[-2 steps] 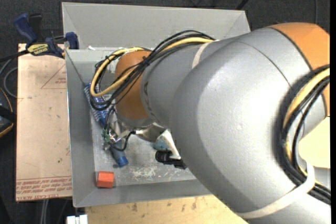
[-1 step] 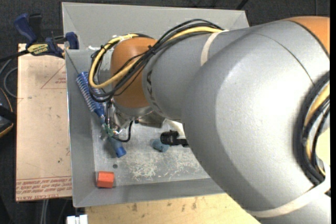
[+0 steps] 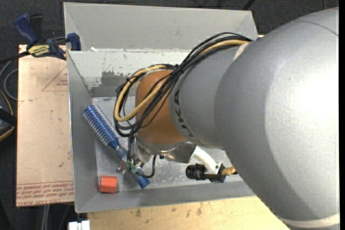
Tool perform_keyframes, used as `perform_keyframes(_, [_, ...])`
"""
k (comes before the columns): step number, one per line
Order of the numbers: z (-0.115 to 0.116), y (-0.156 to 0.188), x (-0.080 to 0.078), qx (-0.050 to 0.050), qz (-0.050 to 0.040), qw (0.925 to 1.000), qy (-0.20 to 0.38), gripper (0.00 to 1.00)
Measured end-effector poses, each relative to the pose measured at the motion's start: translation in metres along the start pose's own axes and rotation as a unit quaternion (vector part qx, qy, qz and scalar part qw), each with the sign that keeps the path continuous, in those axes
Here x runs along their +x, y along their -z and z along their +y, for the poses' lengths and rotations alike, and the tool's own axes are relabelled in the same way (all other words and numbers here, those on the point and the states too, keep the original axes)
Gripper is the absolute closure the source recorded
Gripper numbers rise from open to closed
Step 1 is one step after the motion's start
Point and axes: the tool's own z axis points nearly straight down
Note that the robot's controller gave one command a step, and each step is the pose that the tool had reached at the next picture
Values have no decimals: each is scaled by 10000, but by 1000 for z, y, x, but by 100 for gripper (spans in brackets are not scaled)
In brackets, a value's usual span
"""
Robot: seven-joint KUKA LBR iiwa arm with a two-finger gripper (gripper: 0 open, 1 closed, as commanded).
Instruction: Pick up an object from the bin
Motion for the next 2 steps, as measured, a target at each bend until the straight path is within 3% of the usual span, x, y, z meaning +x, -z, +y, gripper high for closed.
perform_keyframes(1, [7, 66, -8, -67, -33, 9999, -96, 100])
perform_keyframes(2, [4, 117, -1, -61, -29, 10000, 24, 100])
